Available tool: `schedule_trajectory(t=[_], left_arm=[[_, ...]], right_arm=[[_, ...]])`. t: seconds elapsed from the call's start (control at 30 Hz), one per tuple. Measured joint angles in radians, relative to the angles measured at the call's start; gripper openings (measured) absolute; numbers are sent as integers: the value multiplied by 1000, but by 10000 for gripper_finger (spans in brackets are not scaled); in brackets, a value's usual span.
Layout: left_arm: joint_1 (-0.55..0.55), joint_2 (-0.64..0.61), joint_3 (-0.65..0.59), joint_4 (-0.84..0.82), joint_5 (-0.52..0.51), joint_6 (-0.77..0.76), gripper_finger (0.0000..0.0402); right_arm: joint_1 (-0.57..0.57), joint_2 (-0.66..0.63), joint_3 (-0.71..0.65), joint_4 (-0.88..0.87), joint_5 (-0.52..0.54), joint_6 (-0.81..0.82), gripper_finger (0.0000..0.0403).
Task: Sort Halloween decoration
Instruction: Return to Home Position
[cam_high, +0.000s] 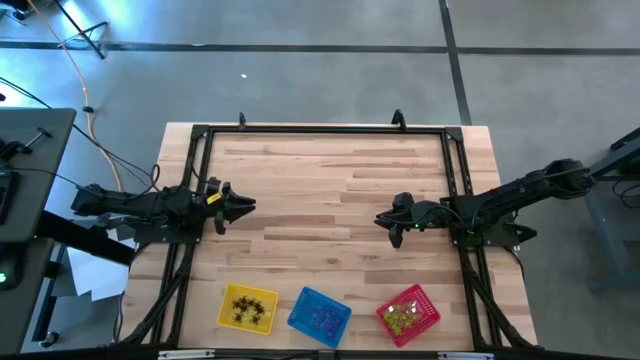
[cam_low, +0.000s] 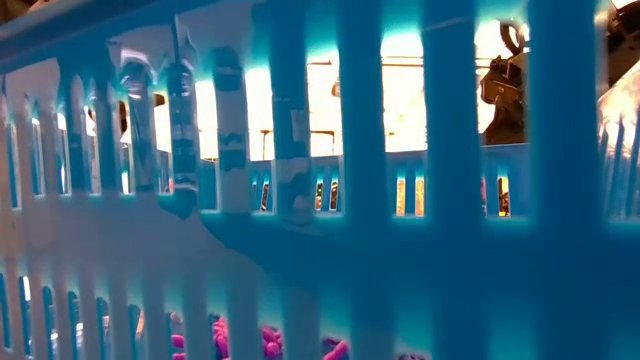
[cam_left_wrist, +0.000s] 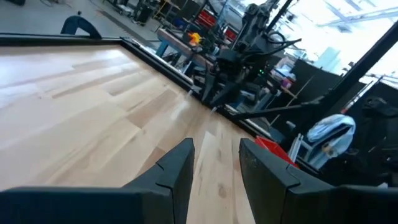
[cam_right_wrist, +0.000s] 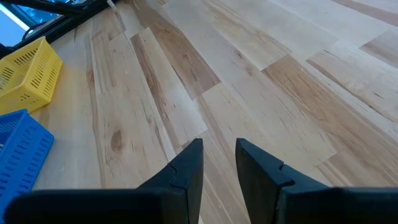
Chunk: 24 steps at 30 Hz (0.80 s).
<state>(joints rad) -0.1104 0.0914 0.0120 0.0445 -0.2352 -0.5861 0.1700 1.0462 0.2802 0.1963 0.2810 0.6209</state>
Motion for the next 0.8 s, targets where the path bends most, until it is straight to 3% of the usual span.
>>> schedule_trajectory(t=[0.8], left_arm=[[0, 3, 0, 0, 0, 14, 115]], right_arm=[[0, 0, 0, 0, 0, 0, 91]])
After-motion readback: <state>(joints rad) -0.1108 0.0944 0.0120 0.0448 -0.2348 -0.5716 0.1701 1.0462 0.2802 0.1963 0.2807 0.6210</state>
